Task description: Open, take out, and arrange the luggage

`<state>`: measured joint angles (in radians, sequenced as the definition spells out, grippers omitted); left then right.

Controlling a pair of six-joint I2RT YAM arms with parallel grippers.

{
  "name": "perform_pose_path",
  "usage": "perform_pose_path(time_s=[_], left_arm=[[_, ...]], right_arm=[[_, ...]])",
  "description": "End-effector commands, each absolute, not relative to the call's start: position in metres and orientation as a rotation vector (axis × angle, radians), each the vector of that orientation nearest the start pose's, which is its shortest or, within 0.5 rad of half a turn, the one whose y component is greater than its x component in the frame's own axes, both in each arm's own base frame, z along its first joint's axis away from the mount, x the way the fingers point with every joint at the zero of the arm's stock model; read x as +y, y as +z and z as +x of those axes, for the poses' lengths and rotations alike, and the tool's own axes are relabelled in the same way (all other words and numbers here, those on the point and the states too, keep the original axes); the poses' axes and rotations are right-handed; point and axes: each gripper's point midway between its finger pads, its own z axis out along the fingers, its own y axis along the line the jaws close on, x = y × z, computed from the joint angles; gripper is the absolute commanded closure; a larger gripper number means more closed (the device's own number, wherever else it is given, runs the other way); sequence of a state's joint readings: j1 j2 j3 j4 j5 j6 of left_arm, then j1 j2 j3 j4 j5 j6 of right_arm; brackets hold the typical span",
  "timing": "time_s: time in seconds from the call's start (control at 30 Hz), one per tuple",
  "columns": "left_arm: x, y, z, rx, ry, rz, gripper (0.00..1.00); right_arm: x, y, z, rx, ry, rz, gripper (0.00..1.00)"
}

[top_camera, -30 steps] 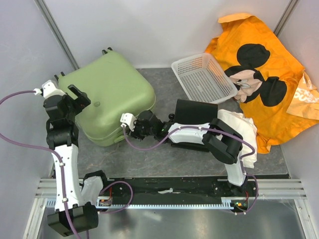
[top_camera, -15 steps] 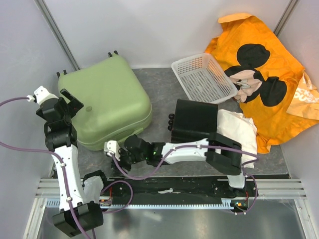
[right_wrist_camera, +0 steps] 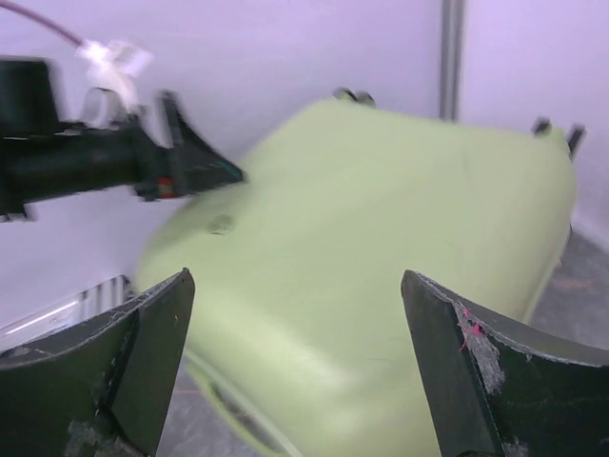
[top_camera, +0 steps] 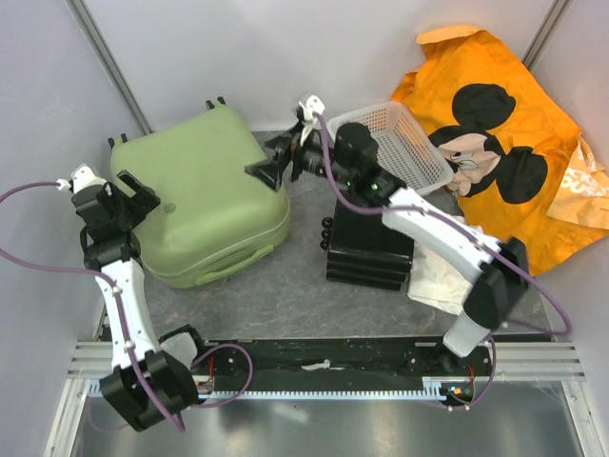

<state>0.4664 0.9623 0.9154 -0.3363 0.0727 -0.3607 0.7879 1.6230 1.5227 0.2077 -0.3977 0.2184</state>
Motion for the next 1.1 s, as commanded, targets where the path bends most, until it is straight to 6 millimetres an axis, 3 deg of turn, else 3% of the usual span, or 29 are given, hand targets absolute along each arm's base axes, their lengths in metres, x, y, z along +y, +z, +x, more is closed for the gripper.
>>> perform_pose_path(time_s=[0.0,0.13,0.27,0.4,0.5,0.57,0.6,0.63,0.7,0.73,0.97,1.07], left_arm=[[0.106,0.261,0.336,1.793,-0.24,-0.648,0.02],[0.106,0.248,0.345,1.835,-0.271,-0.63,0.04],[0.086,0.239,0.358,1.879,-0.413,-0.509,0.1],[0.062,0.214,0.371,2.018,-0.497,-0.402,0.15],[0.038,0.201,0.377,2.091,-0.532,-0.33,0.16],[0.03,0.202,0.381,2.106,-0.525,-0.295,0.16],[0.024,0.199,0.382,2.129,-0.528,-0.271,0.16],[0.022,0.199,0.383,2.136,-0.527,-0.263,0.16],[0.02,0.198,0.388,2.151,-0.513,-0.245,0.16],[0.02,0.197,0.391,2.155,-0.512,-0.244,0.16],[0.014,0.191,0.423,2.203,-0.507,-0.192,0.16],[0.016,0.202,0.434,2.188,-0.462,-0.178,0.16]], right_arm=[[0.439,0.313,0.367,1.641,1.245,-0.713,0.02],[0.454,0.28,0.414,1.696,1.34,-0.662,0.04],[0.464,0.259,0.415,1.715,1.433,-0.681,0.06],[0.464,0.25,0.382,1.691,1.52,-0.663,0.06],[0.463,0.221,0.352,1.759,1.558,-0.664,0.07],[0.463,0.224,0.337,1.753,1.605,-0.662,0.08],[0.464,0.21,0.321,1.789,1.627,-0.667,0.08],[0.464,0.22,0.312,1.756,1.641,-0.676,0.09],[0.467,0.211,0.284,1.783,1.667,-0.699,0.09],[0.468,0.218,0.275,1.766,1.67,-0.71,0.09],[0.49,0.215,0.203,1.771,1.741,-0.833,0.1],[0.5,0.219,0.176,1.761,1.779,-0.88,0.1]])
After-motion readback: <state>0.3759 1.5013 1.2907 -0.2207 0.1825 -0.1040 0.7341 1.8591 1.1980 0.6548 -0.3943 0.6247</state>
